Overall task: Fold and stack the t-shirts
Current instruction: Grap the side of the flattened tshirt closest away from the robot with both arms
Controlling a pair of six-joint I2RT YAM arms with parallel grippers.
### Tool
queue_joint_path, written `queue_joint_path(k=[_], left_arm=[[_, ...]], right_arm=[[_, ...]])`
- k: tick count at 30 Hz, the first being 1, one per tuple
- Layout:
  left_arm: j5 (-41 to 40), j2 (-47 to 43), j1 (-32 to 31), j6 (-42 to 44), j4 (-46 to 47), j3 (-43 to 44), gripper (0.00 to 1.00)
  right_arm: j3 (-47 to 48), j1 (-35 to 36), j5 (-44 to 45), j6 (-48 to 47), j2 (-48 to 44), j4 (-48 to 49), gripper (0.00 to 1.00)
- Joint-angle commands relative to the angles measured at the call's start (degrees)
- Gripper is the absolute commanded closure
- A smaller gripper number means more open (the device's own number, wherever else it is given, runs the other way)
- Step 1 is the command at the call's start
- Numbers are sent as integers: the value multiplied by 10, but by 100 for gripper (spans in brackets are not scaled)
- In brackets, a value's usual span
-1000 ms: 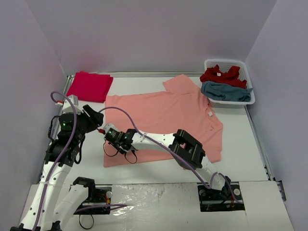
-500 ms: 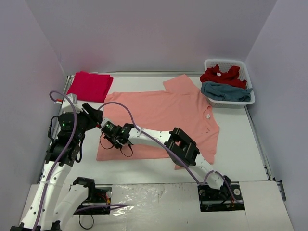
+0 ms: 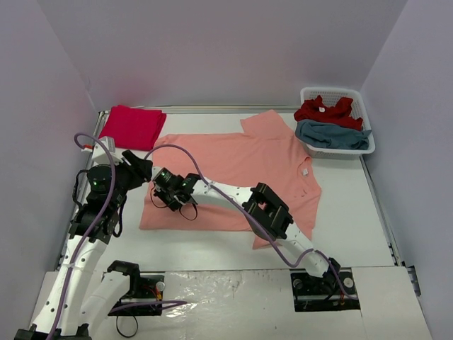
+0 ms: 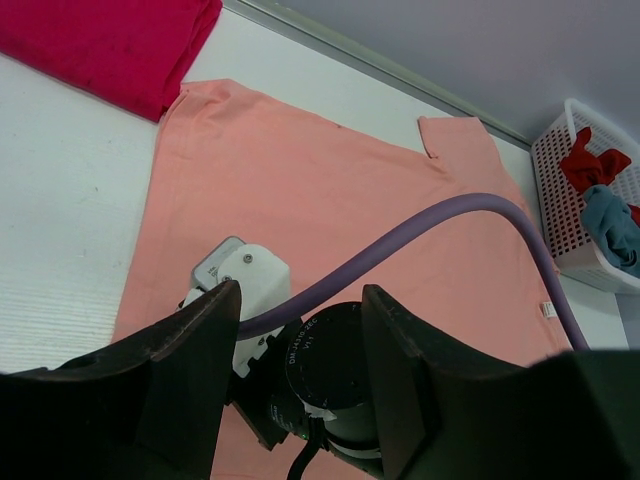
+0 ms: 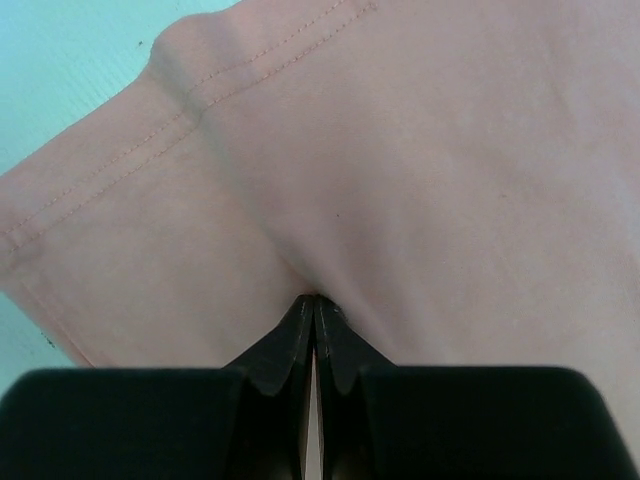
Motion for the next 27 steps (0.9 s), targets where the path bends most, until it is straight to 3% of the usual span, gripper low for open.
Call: queue_joint_path(k=[1,10,18,21,27], left_arm=[[41,-4,-7,-8,-30,-13,50],[30,-23,-7,-5,-40,-13,48],[24,-24,-12,-7,-54,-7,47],[34,-21,-18,-9,-51,-15,47],[42,-47,-38,-7,-40,-52,46]], right_arm=[[-10,-22,-14,-3,38,-40,100],[-27,-3,-37,-8,-79,-41,95],[-118,7,-8,14,-174,-41,87],[-165,16,27,38,-203,-41,88],[-271,26,194,137,-280,-42,86]])
